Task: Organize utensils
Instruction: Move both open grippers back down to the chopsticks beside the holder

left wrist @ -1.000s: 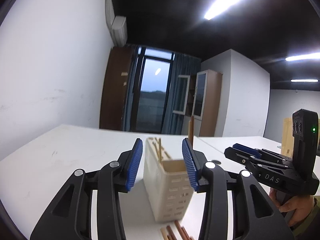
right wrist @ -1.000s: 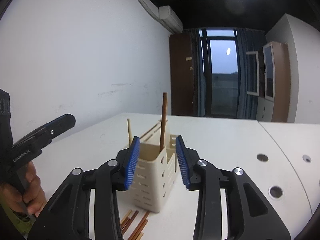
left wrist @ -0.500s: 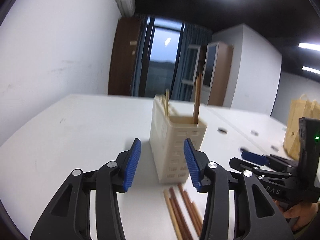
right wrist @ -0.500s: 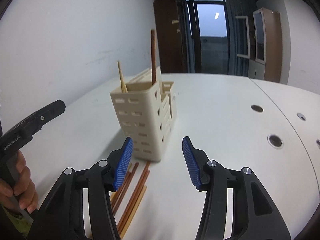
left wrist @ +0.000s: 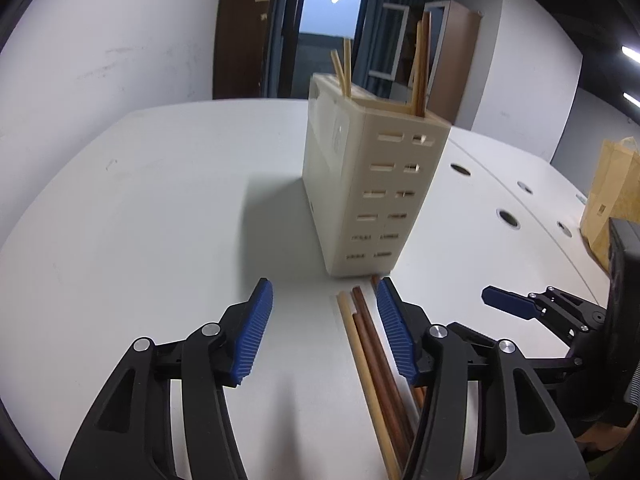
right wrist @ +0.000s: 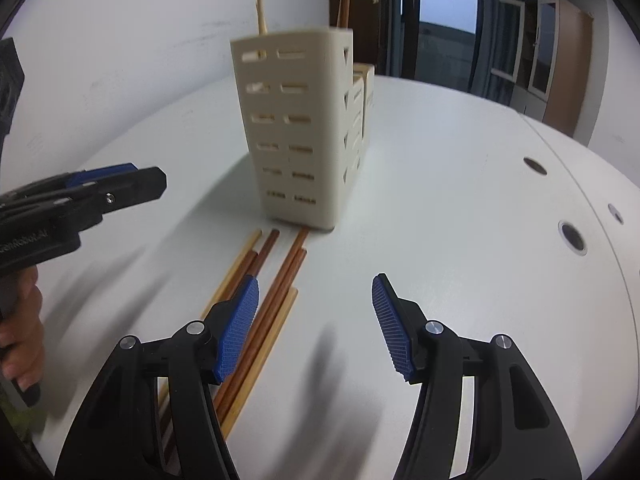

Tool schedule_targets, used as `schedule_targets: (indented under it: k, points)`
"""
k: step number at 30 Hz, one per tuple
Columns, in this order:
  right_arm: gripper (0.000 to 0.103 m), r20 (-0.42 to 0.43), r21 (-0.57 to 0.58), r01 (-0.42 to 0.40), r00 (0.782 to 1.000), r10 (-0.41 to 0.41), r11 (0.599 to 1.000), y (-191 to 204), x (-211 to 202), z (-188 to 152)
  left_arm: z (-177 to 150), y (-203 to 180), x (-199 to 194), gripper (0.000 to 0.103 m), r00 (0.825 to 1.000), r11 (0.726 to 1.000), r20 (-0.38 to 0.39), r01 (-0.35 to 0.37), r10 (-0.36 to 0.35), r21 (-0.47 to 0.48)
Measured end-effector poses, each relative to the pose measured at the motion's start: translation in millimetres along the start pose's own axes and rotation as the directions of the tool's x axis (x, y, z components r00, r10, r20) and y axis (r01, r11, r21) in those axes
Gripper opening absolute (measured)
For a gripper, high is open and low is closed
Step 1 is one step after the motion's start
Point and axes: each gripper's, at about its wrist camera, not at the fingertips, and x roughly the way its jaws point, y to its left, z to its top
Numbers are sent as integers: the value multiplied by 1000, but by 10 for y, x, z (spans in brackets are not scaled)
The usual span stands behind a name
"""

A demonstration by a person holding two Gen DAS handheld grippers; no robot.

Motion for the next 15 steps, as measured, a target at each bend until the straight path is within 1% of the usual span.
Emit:
schedule_targets:
  k: [7,15]
  points:
    - [59,-87,10,-8,996,9,1000,-2,188,-57,-65,-23,171,57,997,1000,-74,4,-3,13]
    - [59,-124,4,-7,992,7,1000,25,283,-77,-106,-60,321,59,991,1000,-133,3,1,30]
